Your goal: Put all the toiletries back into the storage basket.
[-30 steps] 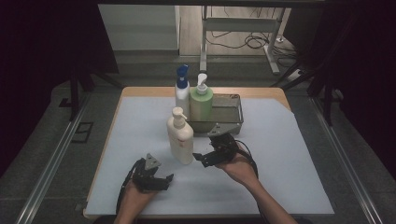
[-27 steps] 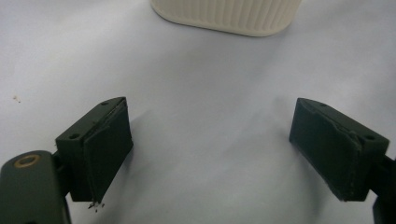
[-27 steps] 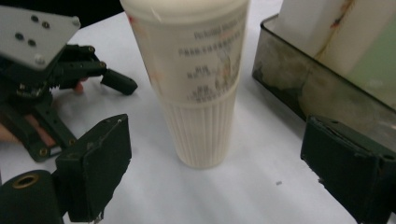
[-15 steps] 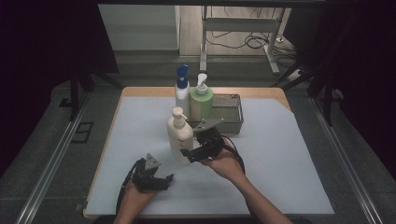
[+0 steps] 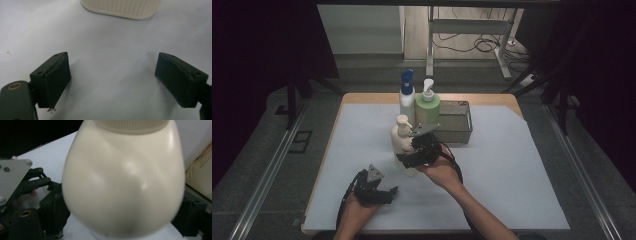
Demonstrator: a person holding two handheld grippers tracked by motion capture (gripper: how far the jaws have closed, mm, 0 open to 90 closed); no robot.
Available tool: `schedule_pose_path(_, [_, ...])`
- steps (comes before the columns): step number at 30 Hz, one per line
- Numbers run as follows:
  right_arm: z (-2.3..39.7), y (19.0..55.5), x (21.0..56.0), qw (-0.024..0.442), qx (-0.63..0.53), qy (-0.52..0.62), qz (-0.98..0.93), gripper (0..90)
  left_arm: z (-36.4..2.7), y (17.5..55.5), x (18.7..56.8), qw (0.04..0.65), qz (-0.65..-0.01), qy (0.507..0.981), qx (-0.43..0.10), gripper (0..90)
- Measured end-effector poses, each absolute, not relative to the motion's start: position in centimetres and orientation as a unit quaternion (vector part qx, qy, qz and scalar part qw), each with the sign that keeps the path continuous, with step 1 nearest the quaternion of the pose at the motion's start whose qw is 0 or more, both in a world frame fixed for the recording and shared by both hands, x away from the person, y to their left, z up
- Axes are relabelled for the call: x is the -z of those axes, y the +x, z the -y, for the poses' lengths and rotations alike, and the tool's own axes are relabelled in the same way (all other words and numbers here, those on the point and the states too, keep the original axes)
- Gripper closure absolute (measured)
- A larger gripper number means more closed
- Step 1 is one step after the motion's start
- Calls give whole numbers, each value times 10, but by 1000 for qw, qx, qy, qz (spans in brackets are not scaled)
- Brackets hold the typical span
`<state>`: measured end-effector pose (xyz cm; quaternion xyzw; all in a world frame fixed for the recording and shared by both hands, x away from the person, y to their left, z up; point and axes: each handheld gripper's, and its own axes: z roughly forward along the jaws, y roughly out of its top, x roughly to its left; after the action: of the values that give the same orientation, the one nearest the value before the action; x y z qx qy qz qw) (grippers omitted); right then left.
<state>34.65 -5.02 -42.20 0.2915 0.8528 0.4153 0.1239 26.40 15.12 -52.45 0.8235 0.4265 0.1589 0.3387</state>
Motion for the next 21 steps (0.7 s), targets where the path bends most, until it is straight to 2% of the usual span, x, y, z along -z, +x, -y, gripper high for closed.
schedule_pose_path(11, [42,349,425,140,-422,301,-844,291,-151,264,524,339,-427,823,-159,126])
schedule_pose_path(18, [40,349,425,153,-420,300,-843,303,-151,264,524,339,-427,824,-159,126])
schedule_pose_path(21, [40,348,423,165,-409,298,-846,349,-151,264,524,339,-427,823,-159,127])
